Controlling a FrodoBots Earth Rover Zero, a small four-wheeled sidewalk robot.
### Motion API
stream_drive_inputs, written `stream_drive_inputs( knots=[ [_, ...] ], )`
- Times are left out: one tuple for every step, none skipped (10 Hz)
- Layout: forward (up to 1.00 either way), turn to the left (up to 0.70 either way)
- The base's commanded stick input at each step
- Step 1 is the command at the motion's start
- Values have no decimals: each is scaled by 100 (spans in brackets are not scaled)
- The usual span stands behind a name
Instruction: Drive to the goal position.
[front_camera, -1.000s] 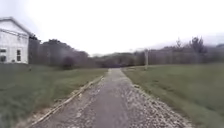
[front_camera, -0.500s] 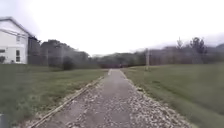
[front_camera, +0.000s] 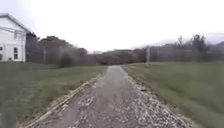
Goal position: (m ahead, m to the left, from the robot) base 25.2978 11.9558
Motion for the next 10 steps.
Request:
stream_drive_inputs(
  knots=[
    [70, 0],
    [70, 0],
    [70, 0],
    [70, 0],
    [70, 0],
    [70, 0],
    [70, 0],
    [70, 0],
    [76, 0],
    [85, 0]
  ],
)
